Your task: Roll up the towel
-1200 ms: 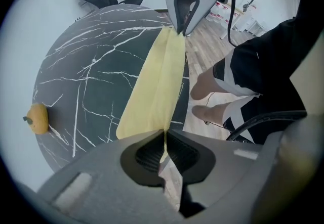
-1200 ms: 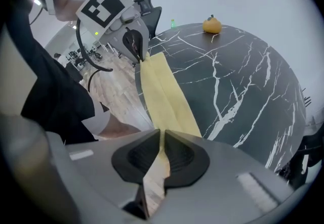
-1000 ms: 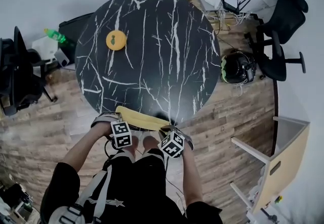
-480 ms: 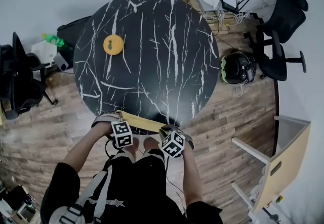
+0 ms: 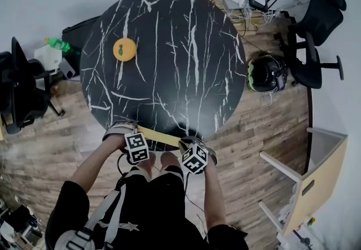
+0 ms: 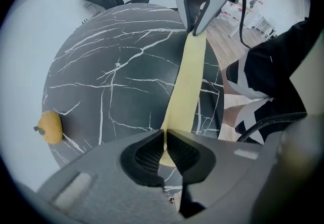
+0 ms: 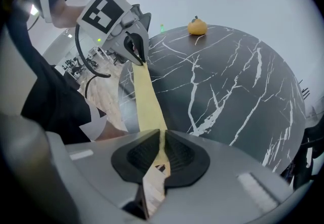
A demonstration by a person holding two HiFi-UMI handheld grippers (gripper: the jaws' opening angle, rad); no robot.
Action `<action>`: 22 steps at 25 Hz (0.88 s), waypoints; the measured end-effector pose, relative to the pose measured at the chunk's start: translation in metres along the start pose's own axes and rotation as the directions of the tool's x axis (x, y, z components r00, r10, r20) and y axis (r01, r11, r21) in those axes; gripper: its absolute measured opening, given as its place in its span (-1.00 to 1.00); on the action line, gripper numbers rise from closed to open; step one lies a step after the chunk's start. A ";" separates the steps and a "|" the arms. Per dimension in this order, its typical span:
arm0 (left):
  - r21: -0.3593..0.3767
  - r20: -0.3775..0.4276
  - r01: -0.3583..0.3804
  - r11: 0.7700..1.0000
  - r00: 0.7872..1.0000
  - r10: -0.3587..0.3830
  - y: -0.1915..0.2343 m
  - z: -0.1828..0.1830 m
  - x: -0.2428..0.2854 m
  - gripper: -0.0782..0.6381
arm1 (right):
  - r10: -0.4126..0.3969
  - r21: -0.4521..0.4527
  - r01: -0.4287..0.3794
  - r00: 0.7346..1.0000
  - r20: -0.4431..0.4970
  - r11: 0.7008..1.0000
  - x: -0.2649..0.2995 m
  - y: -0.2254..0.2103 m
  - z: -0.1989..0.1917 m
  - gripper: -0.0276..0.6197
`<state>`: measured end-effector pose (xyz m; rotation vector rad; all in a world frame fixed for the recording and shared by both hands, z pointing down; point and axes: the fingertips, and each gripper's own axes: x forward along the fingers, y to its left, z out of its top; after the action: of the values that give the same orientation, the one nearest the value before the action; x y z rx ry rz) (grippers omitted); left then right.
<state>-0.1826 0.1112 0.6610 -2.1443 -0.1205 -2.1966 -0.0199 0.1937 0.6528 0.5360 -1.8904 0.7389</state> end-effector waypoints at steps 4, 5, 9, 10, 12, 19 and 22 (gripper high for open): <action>0.004 0.003 -0.011 1.000 1.000 0.011 0.004 0.002 0.004 -0.70 | -0.002 0.006 0.001 1.000 0.008 1.000 0.002 -0.003 0.000 -0.79; 0.006 0.006 -0.013 1.000 1.000 0.013 0.004 0.002 0.005 -0.70 | -0.002 0.009 0.002 1.000 0.009 1.000 0.002 -0.004 0.000 -0.79; 0.007 0.017 -0.030 1.000 0.999 0.030 0.006 0.004 0.007 -0.71 | -0.014 0.009 0.014 1.000 0.013 1.000 0.004 -0.004 0.000 -0.79; 0.005 0.021 -0.039 0.999 0.999 0.038 0.006 0.004 0.007 -0.71 | -0.021 0.007 0.021 1.000 0.014 1.000 0.004 -0.005 0.000 -0.79; -0.015 0.033 -0.064 0.998 0.997 0.064 0.008 0.003 0.006 -0.70 | -0.049 0.002 0.049 0.999 0.021 0.999 0.003 -0.005 0.000 -0.79; -0.162 0.051 -0.282 0.946 0.955 0.294 0.041 -0.010 -0.016 -0.52 | -0.248 0.028 0.246 0.964 0.097 0.969 -0.020 -0.025 0.009 -0.54; -0.253 0.038 -0.351 0.902 0.928 0.371 0.059 -0.026 -0.032 -0.52 | -0.315 0.049 0.311 0.938 0.144 0.949 -0.038 -0.035 0.019 -0.54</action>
<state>-0.2011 0.0492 0.6284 -2.1584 0.5287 -1.9890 0.0059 0.1574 0.6208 0.9076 -1.8742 0.5247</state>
